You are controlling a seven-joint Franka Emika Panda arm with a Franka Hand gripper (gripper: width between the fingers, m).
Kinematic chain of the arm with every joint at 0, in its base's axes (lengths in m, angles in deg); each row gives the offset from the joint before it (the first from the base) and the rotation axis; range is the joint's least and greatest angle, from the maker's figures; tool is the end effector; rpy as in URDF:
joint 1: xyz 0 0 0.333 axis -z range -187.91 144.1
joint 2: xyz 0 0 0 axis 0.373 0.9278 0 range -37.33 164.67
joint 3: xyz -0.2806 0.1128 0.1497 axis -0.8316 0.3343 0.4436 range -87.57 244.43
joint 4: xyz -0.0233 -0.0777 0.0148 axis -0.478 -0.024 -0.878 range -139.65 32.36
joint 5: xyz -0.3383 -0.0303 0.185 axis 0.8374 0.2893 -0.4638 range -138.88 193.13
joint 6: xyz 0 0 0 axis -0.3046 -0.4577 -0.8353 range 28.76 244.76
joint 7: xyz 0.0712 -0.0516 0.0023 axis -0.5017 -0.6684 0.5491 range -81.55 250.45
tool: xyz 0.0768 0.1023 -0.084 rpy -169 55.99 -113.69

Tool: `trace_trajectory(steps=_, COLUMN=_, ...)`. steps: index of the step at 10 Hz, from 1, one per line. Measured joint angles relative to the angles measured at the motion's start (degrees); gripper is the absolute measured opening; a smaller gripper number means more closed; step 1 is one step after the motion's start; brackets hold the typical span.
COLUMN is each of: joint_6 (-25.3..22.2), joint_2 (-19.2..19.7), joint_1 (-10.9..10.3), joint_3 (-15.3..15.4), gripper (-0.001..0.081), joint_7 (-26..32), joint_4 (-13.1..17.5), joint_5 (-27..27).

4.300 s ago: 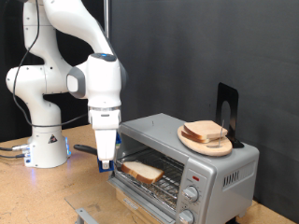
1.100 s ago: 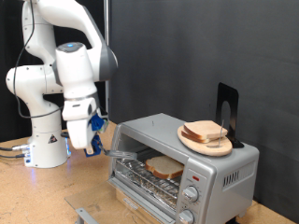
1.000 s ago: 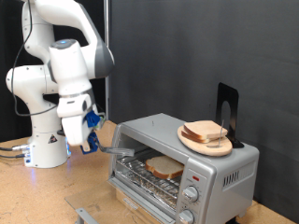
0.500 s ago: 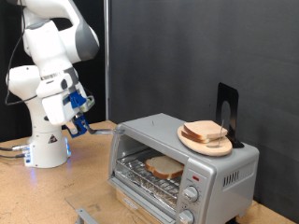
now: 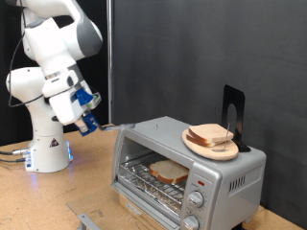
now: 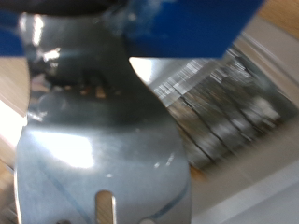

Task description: Make a piece of toast with the oven

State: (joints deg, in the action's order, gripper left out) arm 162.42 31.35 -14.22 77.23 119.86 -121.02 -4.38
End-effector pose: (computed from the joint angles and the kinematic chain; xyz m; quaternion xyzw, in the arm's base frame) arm 0.3579 -0.0273 0.3794 -0.9726 -0.0556 -0.1396 0.1773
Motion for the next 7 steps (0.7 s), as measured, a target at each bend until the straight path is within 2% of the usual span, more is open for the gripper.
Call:
trace_trajectory(steps=1, joint_6=-2.5, joint_2=-0.4, joint_1=-2.0, joint_3=-0.2, gripper=0.0400, joint_7=1.1, joint_4=1.4, joint_5=-3.0)
trace_trajectory(steps=3, joint_6=-2.8, joint_2=-0.9, joint_1=-5.3, joint_3=1.1, gripper=0.0400, joint_7=0.4, joint_4=2.9, joint_5=-6.4)
trace_trajectory(steps=7, joint_6=2.3, joint_2=-0.3, joint_1=-7.1, joint_3=10.8, gripper=0.0400, joint_7=-8.2, joint_4=3.8, joint_5=-6.6)
